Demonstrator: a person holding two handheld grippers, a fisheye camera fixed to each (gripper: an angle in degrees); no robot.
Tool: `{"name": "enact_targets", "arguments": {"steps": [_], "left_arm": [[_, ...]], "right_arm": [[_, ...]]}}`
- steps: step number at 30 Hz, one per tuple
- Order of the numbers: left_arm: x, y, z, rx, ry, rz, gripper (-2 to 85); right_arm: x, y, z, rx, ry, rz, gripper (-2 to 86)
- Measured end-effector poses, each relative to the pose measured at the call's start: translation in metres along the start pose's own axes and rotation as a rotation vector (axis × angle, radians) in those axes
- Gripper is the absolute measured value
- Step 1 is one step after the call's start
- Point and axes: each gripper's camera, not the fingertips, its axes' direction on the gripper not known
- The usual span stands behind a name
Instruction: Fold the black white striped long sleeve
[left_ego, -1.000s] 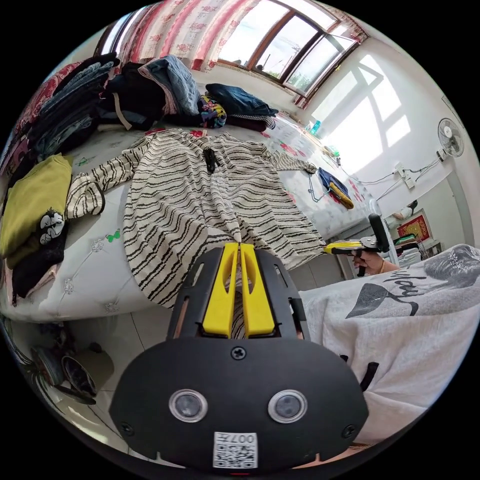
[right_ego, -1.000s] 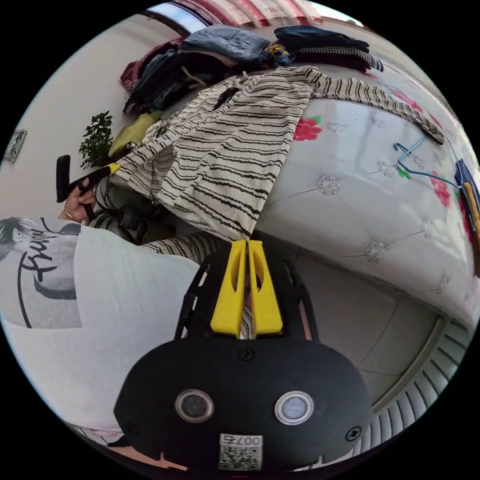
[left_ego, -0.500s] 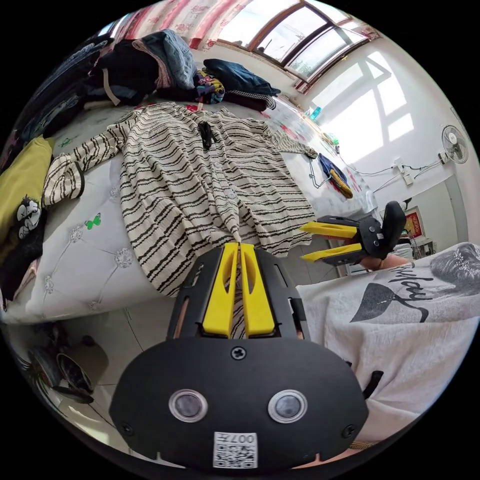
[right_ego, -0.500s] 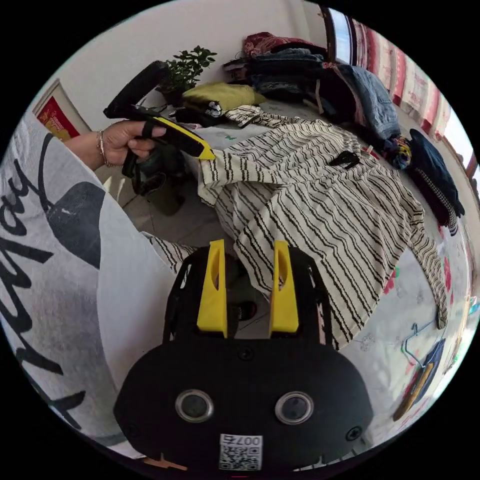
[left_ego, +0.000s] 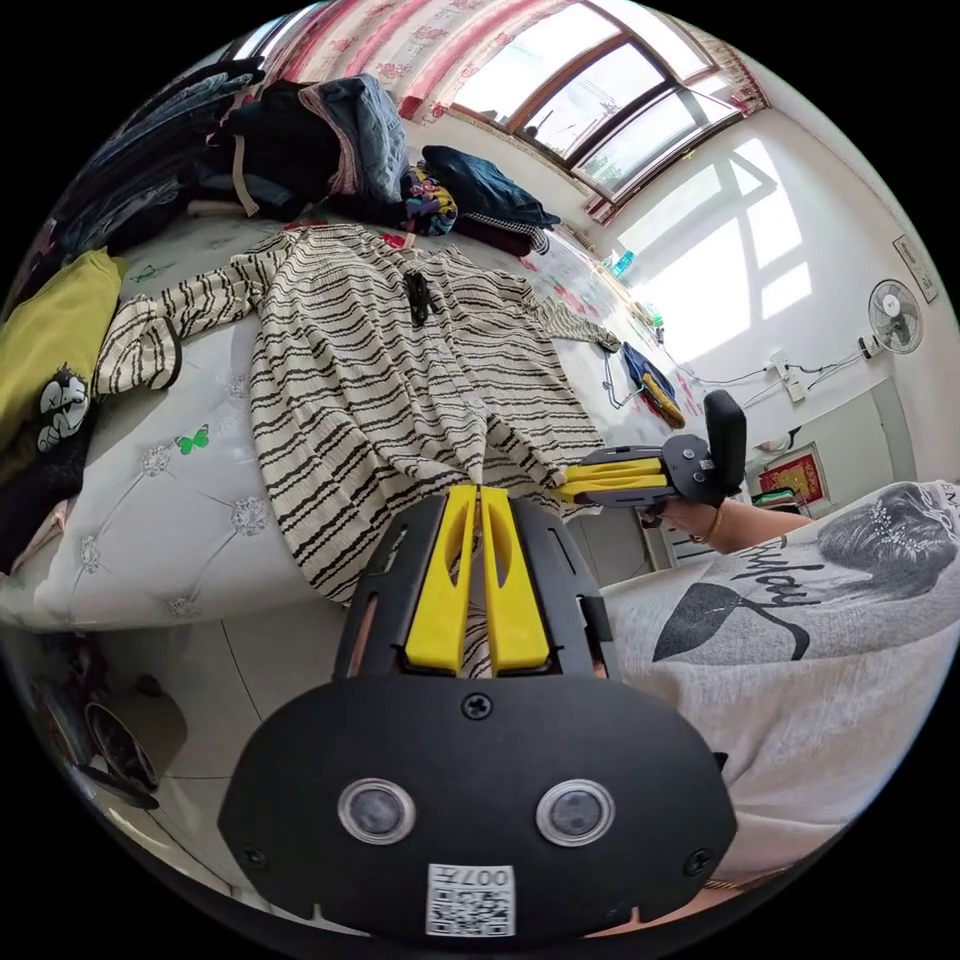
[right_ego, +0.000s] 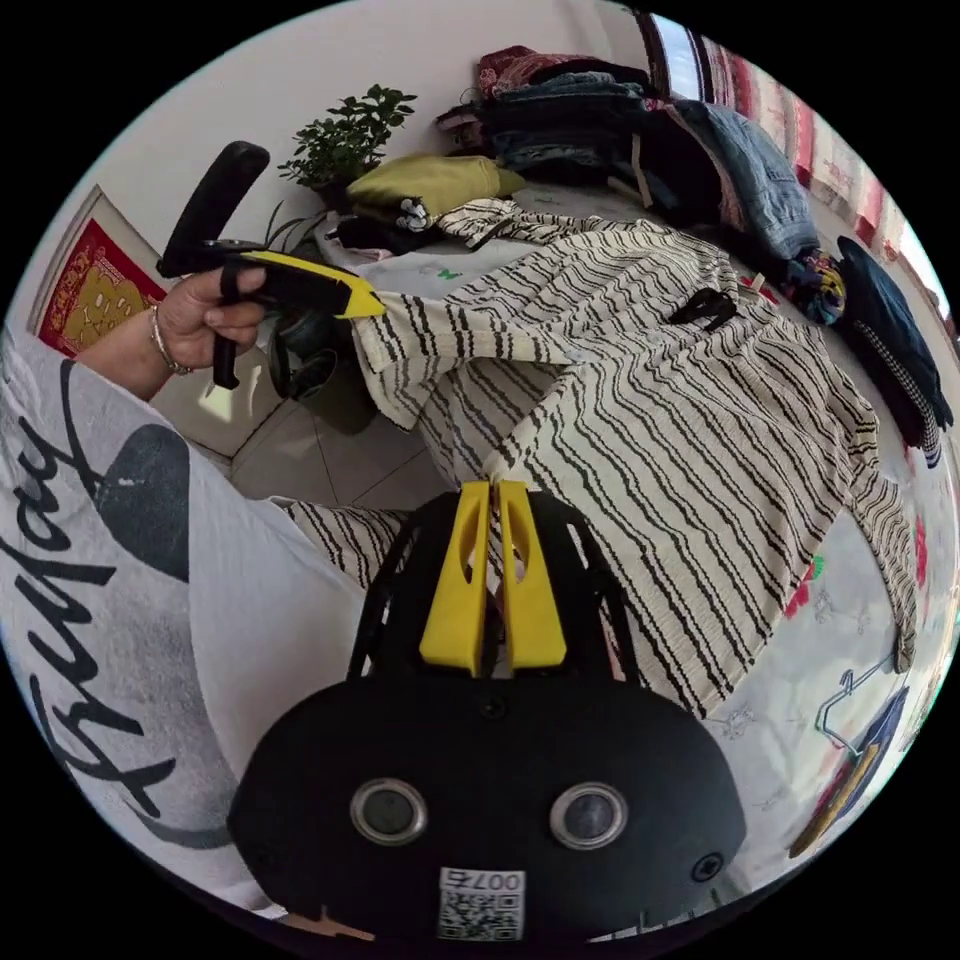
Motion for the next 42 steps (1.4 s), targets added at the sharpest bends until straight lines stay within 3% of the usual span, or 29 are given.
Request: {"name": "enact_targets", "arguments": {"steps": [3, 8, 11, 12, 14, 19, 21, 26, 31, 33, 38, 42], "left_arm": [[0.01, -0.006, -0.01, 0.034, 0.07, 0.04, -1.0], [0.052, -0.019, -0.022, 0.076, 0.192, 0.266, -0.9], [0.05, -0.016, 0.032, -0.136, 0.162, 0.305, -0.5], [0.039, -0.011, 0.062, -0.253, 0.184, 0.23, 0.0], [0.033, -0.001, 0.086, -0.318, 0.166, 0.172, 0.7], [0.012, 0.015, 0.062, -0.138, -0.032, 0.016, 3.3], [-0.021, 0.023, 0.045, -0.062, -0.135, -0.156, 4.6], [-0.066, 0.024, 0.04, -0.046, -0.212, -0.321, 7.3], [-0.065, -0.01, 0.079, -0.121, -0.18, -0.296, 6.7], [-0.061, -0.026, 0.086, -0.114, -0.246, -0.286, 1.5], [-0.056, -0.044, 0.093, -0.227, -0.294, -0.22, -0.8], [-0.065, -0.014, 0.074, -0.202, -0.302, -0.303, -1.0]], "right_arm": [[0.016, 0.002, -0.023, 0.08, -0.265, 0.06, 0.1], [0.006, -0.006, -0.016, 0.028, -0.376, -0.014, 0.9], [0.001, -0.007, 0.026, -0.145, -0.348, 0.004, 2.6], [-0.002, -0.005, 0.039, -0.209, -0.354, 0.003, 3.3], [-0.005, 0.0, 0.043, -0.244, -0.332, 0.0, 4.2], [0.02, 0.037, -0.014, -0.08, -0.133, 0.143, 4.7], [0.052, 0.07, -0.043, -0.011, -0.024, 0.351, 4.5], [0.082, 0.097, -0.069, 0.013, 0.191, 0.522, 4.3], [0.092, 0.073, -0.039, -0.079, 0.147, 0.524, 3.2], [0.087, 0.063, -0.036, -0.109, 0.277, 0.524, 1.4], [0.085, 0.07, -0.051, -0.194, 0.365, 0.507, 0.0], [0.095, 0.125, -0.077, -0.085, 0.208, 0.683, -0.2]]}}
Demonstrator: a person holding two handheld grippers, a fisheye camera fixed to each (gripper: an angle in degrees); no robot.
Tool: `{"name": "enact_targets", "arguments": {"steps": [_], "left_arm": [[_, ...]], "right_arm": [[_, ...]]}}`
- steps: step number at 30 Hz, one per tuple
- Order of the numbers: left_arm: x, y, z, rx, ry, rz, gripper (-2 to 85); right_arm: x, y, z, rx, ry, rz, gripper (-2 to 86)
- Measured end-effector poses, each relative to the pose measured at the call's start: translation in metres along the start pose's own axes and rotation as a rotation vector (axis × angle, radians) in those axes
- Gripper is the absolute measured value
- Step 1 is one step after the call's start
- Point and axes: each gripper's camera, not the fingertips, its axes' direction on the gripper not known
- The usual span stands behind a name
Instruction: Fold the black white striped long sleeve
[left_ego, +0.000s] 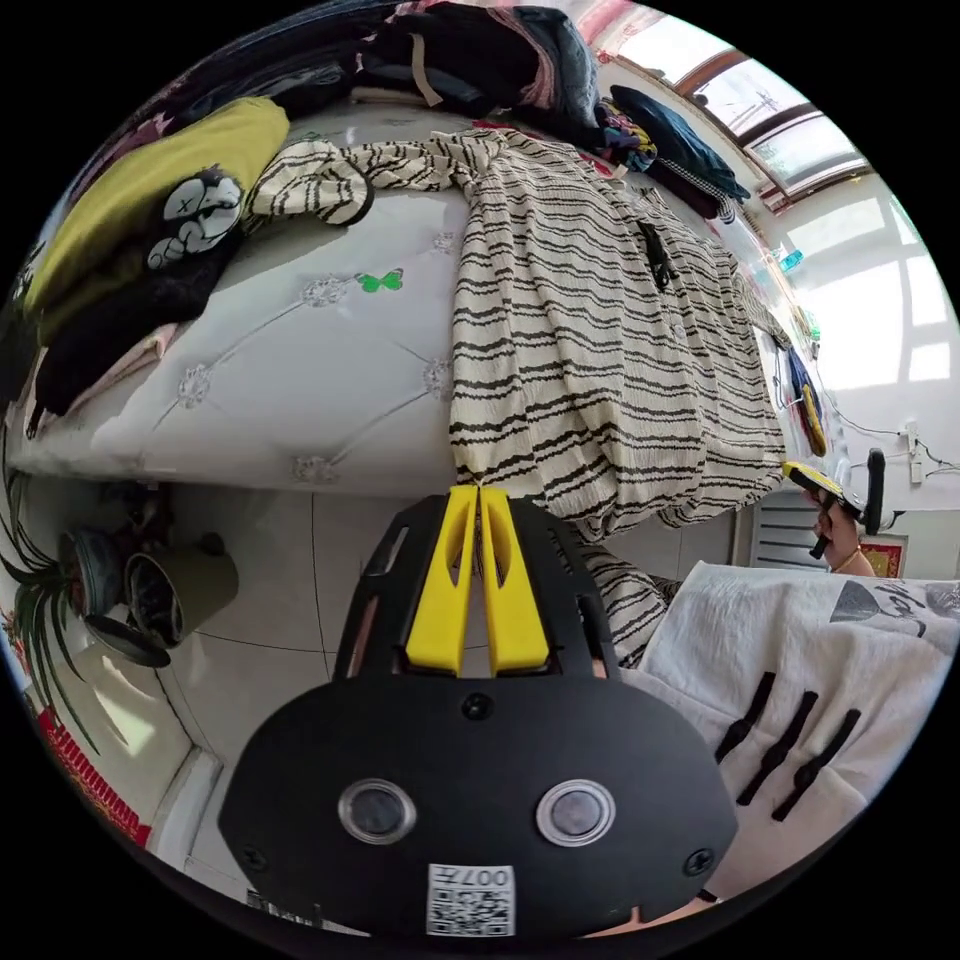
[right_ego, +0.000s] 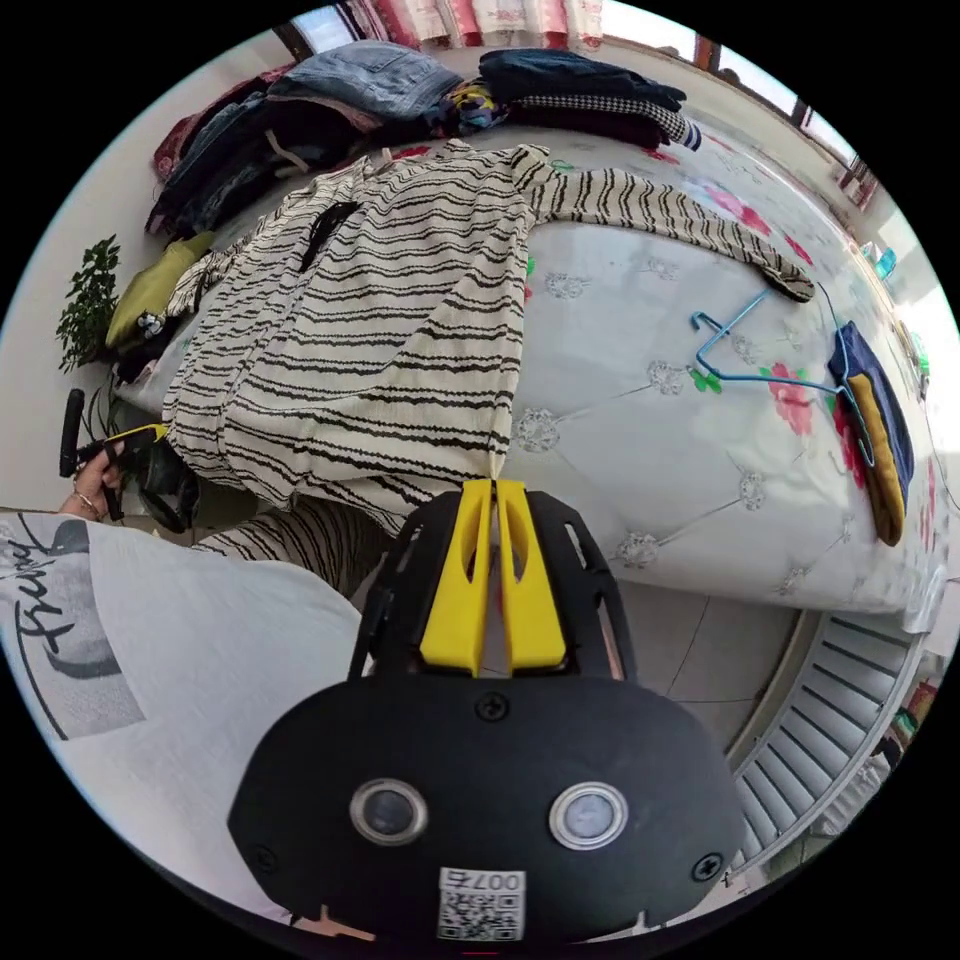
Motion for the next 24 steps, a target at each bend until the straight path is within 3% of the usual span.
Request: {"name": "enact_targets", "arguments": {"steps": [2, 10, 17, 21, 24], "left_arm": [[-0.006, 0.014, 0.002, 0.013, 0.044, -0.041, -1.0], [0.003, 0.023, -0.019, 0.101, 0.004, -0.105, -0.8], [0.057, -0.068, -0.026, 0.044, -0.098, 0.188, 0.0], [0.095, -0.125, 0.0, -0.011, -0.172, 0.377, -0.8], [0.118, -0.158, 0.025, -0.072, -0.228, 0.477, -0.9]], "right_arm": [[0.009, 0.014, 0.002, -0.011, -0.067, 0.054, -0.1], [-0.006, 0.01, -0.031, 0.11, 0.01, 0.031, 2.5], [-0.031, -0.052, 0.01, -0.118, 0.06, -0.01, 5.1], [-0.05, -0.061, 0.014, -0.149, 0.173, -0.017, 6.3], [-0.046, -0.064, 0.012, -0.169, 0.149, -0.012, 7.2]]}}
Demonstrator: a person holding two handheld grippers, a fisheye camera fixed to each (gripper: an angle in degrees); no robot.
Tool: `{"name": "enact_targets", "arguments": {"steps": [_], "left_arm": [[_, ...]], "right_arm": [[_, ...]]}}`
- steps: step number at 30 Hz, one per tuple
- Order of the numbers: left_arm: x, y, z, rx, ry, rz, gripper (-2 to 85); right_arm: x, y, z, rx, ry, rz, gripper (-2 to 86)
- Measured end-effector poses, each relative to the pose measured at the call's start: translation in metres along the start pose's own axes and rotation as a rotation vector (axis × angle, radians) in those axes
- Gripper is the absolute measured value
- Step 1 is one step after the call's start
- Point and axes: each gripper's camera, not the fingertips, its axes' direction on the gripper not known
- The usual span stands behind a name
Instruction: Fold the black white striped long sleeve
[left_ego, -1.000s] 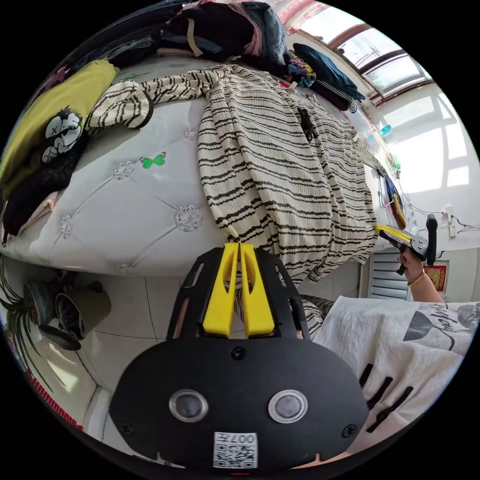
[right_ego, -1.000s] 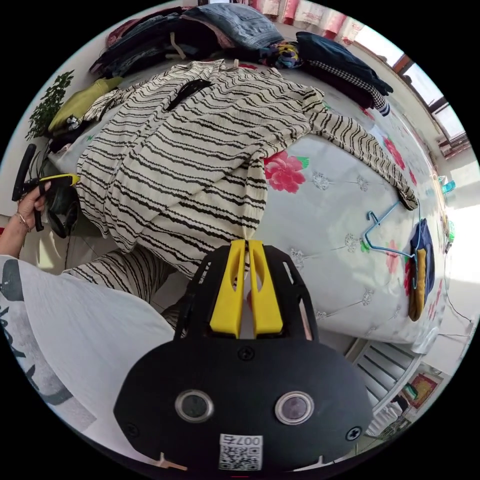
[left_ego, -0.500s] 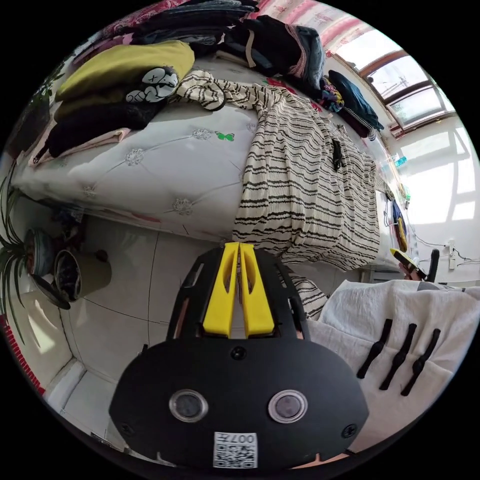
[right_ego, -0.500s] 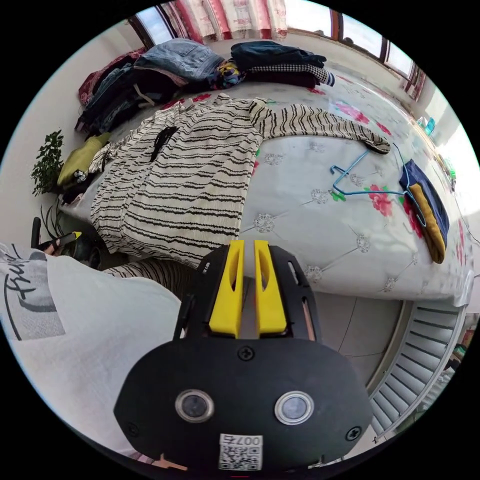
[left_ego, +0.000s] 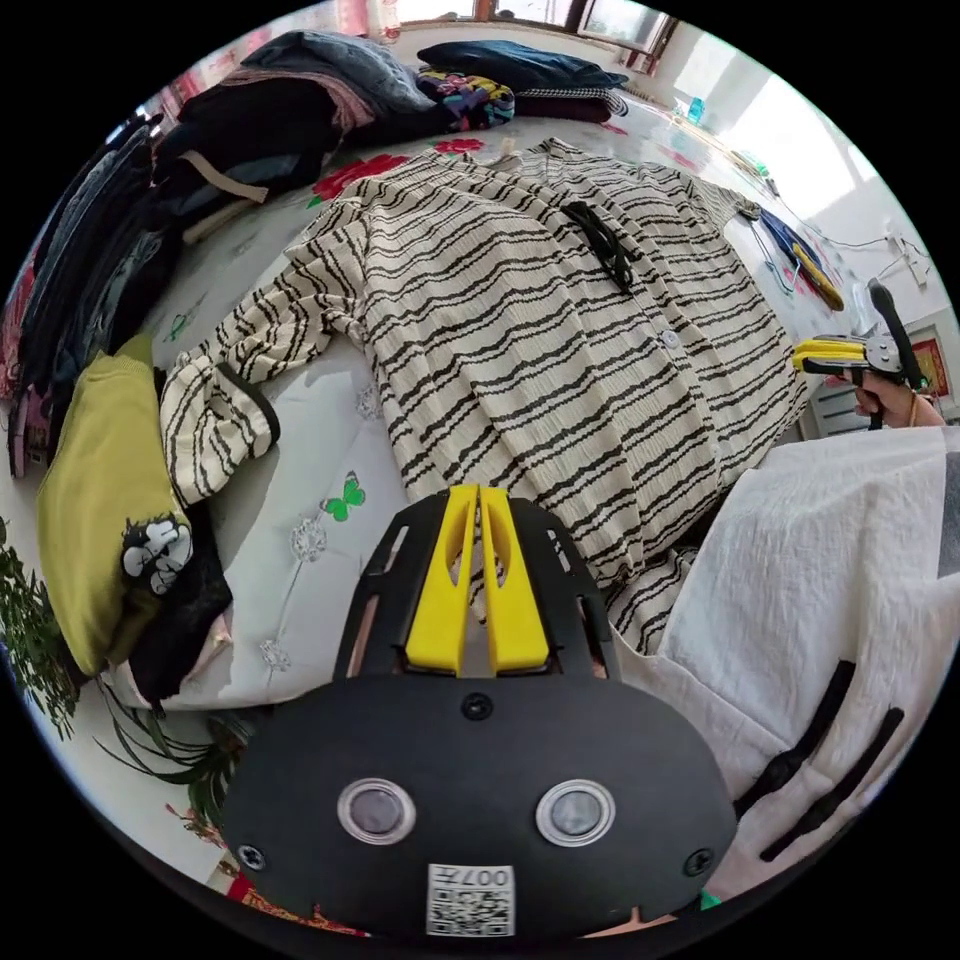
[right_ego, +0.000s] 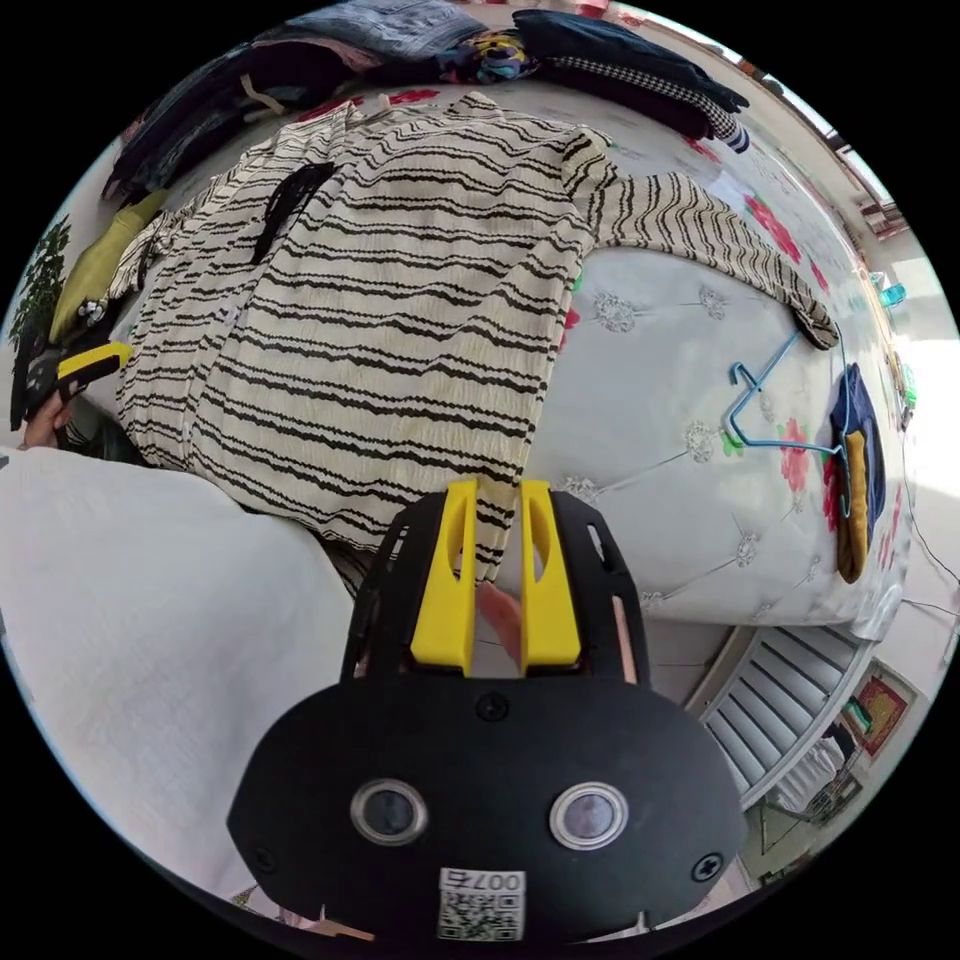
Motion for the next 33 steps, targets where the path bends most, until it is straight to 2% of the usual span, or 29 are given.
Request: {"name": "enact_targets", "arguments": {"steps": [5, 6, 9, 12, 14, 18, 22, 24, 26, 28, 31, 33], "left_arm": [[0.019, -0.042, 0.014, -0.06, -0.077, 0.075, -1.0], [0.024, -0.047, 0.016, -0.066, -0.104, 0.07, -1.0], [0.035, -0.057, 0.018, -0.075, -0.167, 0.049, -1.0], [0.039, -0.074, 0.021, -0.122, -0.2, -0.005, -1.0], [0.039, -0.088, 0.024, -0.182, -0.203, -0.023, -1.0], [0.026, -0.114, 0.029, -0.283, -0.16, -0.084, -1.0], [0.01, -0.128, 0.031, -0.329, -0.11, -0.171, -1.0], [0.001, -0.135, 0.033, -0.357, -0.097, -0.237, -1.0], [-0.006, -0.139, 0.034, -0.373, -0.085, -0.301, -1.0], [-0.015, -0.14, 0.033, -0.386, -0.079, -0.35, -1.0], [-0.031, -0.141, 0.021, -0.351, -0.042, -0.402, -1.0], [-0.048, -0.148, -0.007, -0.222, -0.056, -0.425, -0.9]], "right_arm": [[0.037, 0.007, -0.007, 0.041, -0.26, 0.174, 8.7], [0.052, 0.009, -0.017, 0.104, -0.295, 0.219, 8.8], [0.11, 0.011, -0.05, 0.361, -0.262, 0.397, 8.7], [0.185, -0.006, -0.069, 0.475, -0.214, 0.613, 8.5], [0.224, -0.023, -0.075, 0.534, -0.181, 0.681, 8.4], [0.3, -0.074, -0.068, 0.52, -0.054, 0.779, 7.8], [0.345, -0.109, -0.044, 0.427, -0.02, 0.85, 5.9], [0.363, -0.122, -0.025, 0.353, -0.064, 0.915, 2.9], [0.37, -0.127, -0.022, 0.32, -0.101, 0.937, 1.3], [0.37, -0.129, -0.033, 0.366, -0.124, 0.875, 0.5], [0.364, -0.115, -0.084, 0.509, -0.005, 0.759, 0.2], [0.367, -0.09, -0.134, 0.593, 0.182, 0.703, 0.2]]}}
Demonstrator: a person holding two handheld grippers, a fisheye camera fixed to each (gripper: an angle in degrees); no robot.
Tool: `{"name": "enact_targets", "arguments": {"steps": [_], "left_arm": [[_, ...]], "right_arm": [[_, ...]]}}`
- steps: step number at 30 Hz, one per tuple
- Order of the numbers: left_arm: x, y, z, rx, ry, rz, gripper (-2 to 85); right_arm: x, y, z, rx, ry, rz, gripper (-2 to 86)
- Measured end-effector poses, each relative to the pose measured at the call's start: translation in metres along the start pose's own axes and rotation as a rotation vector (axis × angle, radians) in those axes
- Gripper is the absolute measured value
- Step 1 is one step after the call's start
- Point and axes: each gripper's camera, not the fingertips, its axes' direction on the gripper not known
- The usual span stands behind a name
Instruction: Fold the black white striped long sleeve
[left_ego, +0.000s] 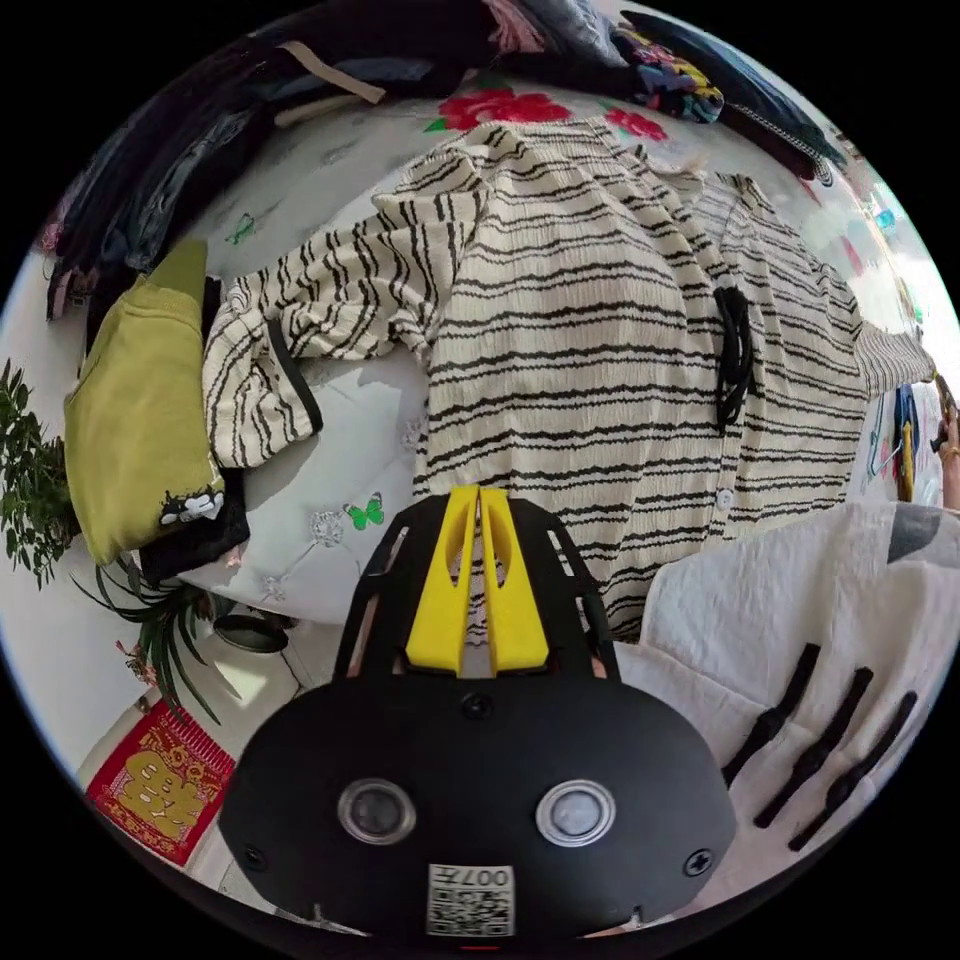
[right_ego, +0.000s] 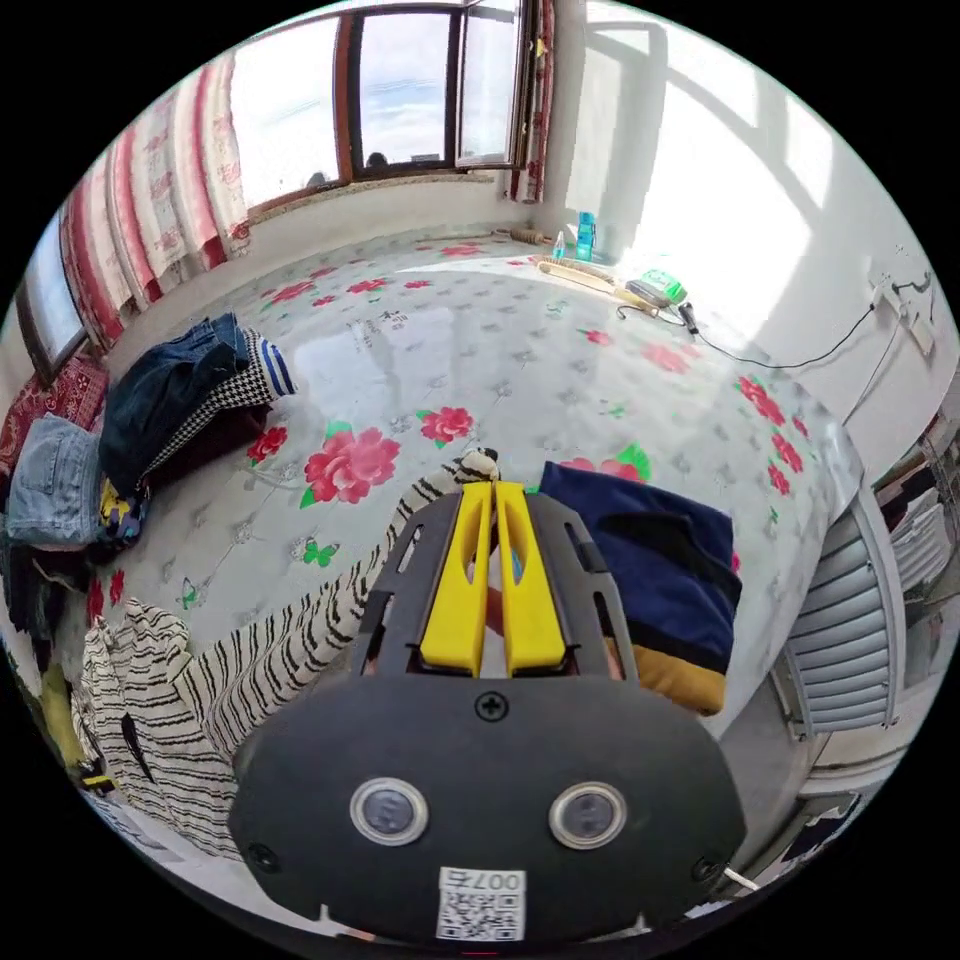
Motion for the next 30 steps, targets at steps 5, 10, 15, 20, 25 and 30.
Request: {"name": "enact_targets", "arguments": {"steps": [5, 10, 15, 20, 25, 30], "left_arm": [[-0.03, -0.042, -0.038, 0.196, 0.01, 0.019, -0.3], [-0.055, -0.106, -0.049, 0.303, 0.106, 0.054, 3.9], [-0.049, -0.178, -0.047, 0.347, 0.085, 0.191, 6.6], [-0.035, -0.227, -0.006, 0.202, -0.066, 0.283, 5.8], [-0.052, -0.224, -0.003, 0.248, -0.265, 0.356, 1.0], [-0.101, -0.226, -0.007, 0.286, -0.237, 0.242, 0.3]], "right_arm": [[0.05, -0.009, 0.003, -0.154, 0.228, 0.064, 1.4], [0.031, 0.011, -0.001, -0.187, 0.166, 0.11, 1.6], [-0.136, 0.039, -0.017, -0.09, -0.229, -0.294, 0.3], [-0.284, 0.081, 0.01, -0.211, -0.352, -0.659, 0.8], [-0.336, 0.112, 0.048, -0.282, -0.262, -0.798, 2.5], [-0.354, 0.09, 0.068, -0.267, -0.202, -0.711, 2.8]]}}
